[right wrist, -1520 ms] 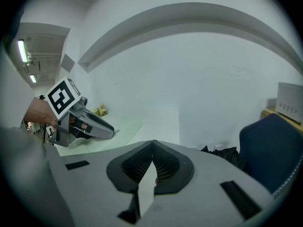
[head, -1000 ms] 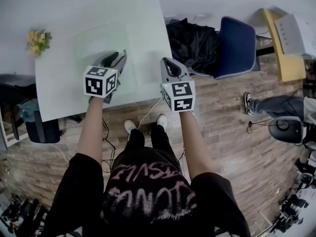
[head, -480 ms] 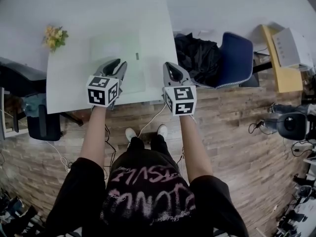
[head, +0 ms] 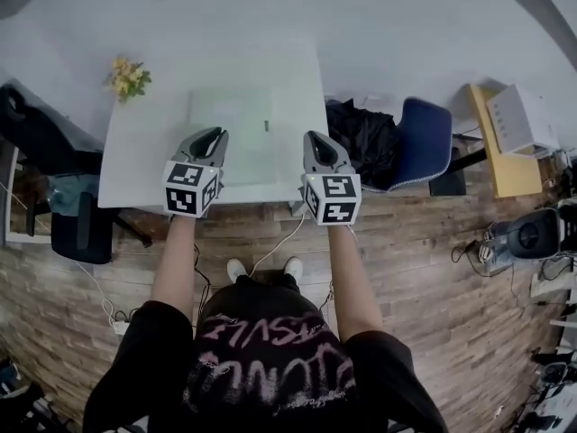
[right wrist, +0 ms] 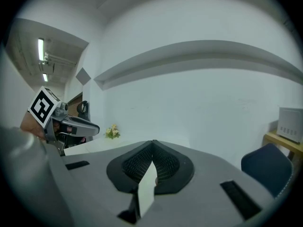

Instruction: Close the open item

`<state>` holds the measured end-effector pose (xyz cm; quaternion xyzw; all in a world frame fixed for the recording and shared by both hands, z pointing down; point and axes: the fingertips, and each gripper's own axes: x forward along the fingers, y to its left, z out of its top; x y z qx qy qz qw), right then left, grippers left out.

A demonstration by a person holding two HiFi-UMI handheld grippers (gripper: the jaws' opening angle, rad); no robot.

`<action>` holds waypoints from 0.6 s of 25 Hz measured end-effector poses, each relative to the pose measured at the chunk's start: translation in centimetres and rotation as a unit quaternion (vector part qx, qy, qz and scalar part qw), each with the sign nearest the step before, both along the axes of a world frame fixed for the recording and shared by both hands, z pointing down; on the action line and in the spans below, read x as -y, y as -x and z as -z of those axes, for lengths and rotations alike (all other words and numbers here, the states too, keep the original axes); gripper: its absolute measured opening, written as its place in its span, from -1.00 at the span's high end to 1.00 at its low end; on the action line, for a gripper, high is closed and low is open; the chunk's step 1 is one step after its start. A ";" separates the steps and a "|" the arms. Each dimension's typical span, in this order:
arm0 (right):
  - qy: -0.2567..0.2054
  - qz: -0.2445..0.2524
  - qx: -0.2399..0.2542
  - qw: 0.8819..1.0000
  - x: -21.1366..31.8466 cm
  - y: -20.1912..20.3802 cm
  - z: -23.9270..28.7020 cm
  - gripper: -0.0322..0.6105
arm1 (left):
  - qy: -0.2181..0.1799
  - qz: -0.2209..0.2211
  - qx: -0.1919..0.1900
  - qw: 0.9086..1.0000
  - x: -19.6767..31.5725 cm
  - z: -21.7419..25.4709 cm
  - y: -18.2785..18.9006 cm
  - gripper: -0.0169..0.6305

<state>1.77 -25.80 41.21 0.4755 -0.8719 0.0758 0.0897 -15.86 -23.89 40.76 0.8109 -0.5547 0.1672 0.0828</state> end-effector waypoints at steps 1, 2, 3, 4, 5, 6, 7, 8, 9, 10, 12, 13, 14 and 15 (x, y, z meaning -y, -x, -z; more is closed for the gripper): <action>-0.004 0.000 0.000 1.000 0.0 0.1 0.5 0.87 | -0.006 0.006 -0.003 1.000 -0.2 0.5 0.5 0.82; -0.009 0.001 -0.001 1.000 0.0 0.2 0.9 0.87 | -0.013 0.012 -0.004 1.000 -0.4 0.9 1.0 0.84; -0.013 0.002 -0.001 1.000 0.0 0.3 1.3 0.87 | -0.019 0.017 -0.005 1.000 -0.6 1.4 1.5 0.87; -0.016 0.003 -0.001 1.000 -0.1 0.5 1.7 0.87 | -0.026 0.023 -0.007 0.999 -0.8 1.9 2.0 0.89; -0.019 0.005 -0.001 1.000 -0.2 0.7 2.1 0.87 | -0.032 0.028 -0.008 0.999 -1.0 2.3 2.4 0.91; -0.022 0.006 -0.001 1.000 -0.3 0.9 2.4 0.87 | -0.036 0.033 -0.008 0.999 -1.3 2.6 2.9 0.93; -0.024 0.007 -0.001 1.000 -0.4 1.0 2.6 0.87 | -0.039 0.036 -0.003 0.999 -1.5 2.8 3.2 0.93; -0.026 0.008 0.000 1.000 -0.4 1.1 2.8 0.87 | -0.042 0.038 0.003 0.998 -1.7 3.1 3.6 0.93; -0.028 0.009 0.000 1.000 -0.4 1.3 3.1 0.87 | -0.045 0.039 0.011 0.998 -1.8 3.3 3.8 0.93; -0.031 0.010 0.001 0.999 -0.4 1.5 3.4 0.87 | -0.050 0.040 0.019 0.998 -1.9 3.6 4.1 0.93; -0.038 0.013 0.004 0.999 -0.4 1.8 4.3 0.87 | -0.061 0.041 0.028 0.997 -2.2 4.3 4.5 0.93; -0.043 0.014 0.005 0.999 -0.4 2.0 4.8 0.87 | -0.067 0.043 0.026 0.997 -2.3 4.8 4.7 0.93; -0.047 0.016 0.005 0.999 -0.5 2.1 5.2 0.87 | -0.072 0.048 0.019 0.996 -2.5 5.2 4.9 0.93; -0.051 0.018 0.004 0.999 -0.5 2.2 5.7 0.87 | -0.078 0.054 0.012 0.995 -2.7 5.7 5.3 0.94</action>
